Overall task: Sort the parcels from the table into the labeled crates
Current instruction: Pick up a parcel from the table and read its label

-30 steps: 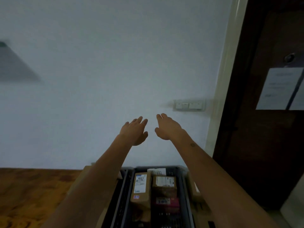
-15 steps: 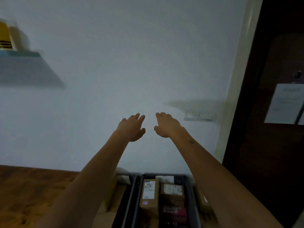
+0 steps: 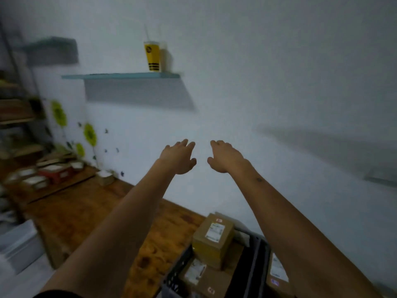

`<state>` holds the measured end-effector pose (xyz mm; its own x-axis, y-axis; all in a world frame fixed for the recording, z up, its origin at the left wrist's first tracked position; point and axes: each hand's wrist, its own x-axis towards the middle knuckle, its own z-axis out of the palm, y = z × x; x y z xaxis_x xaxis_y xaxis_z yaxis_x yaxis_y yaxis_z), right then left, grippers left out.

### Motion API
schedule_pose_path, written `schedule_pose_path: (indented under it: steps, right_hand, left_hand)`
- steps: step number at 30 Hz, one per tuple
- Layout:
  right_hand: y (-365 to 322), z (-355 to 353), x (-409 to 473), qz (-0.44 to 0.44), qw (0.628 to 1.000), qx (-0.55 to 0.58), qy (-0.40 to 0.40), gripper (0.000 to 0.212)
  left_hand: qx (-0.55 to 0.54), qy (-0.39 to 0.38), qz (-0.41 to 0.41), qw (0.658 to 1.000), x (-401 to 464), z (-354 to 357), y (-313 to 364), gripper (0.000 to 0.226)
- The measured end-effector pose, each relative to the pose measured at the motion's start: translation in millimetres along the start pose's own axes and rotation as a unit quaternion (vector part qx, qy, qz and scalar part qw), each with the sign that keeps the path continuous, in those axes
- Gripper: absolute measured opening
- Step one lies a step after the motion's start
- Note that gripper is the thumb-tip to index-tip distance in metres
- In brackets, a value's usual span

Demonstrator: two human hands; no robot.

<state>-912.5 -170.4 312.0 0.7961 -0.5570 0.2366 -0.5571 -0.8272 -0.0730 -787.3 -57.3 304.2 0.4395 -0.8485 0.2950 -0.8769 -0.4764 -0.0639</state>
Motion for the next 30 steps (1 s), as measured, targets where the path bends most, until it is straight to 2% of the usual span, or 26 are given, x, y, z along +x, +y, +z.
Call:
schedule_pose_path:
  steps: [7, 14, 22, 26, 30]
  right_hand:
    - [-161, 36, 53, -0.134, 0.99, 0.03, -0.016, 0.061]
    - [-309, 70, 126, -0.256, 0.964, 0.068, -0.034, 0.052]
    - [-461, 111, 221, -0.331, 0.926, 0.171, -0.065, 0.056]
    - [-549, 138, 259, -0.359, 0.913, 0.18, -0.072, 0.056]
    - [-638, 168, 289, -0.385, 0.902, 0.173, -0.091, 0.056]
  left_hand:
    - [0.029, -0.027, -0.15, 0.988, -64, 2, -156, 0.065]
    - [0.043, -0.041, -0.28, 0.958, -102, 7, -299, 0.063]
    - [0.046, -0.058, -0.385, 0.92, -125, 12, -440, 0.056]
    - [0.028, -0.029, -0.42, 0.907, -138, 9, -508, 0.059]
    - [0.029, -0.045, -0.439, 0.897, -158, 25, -600, 0.058]
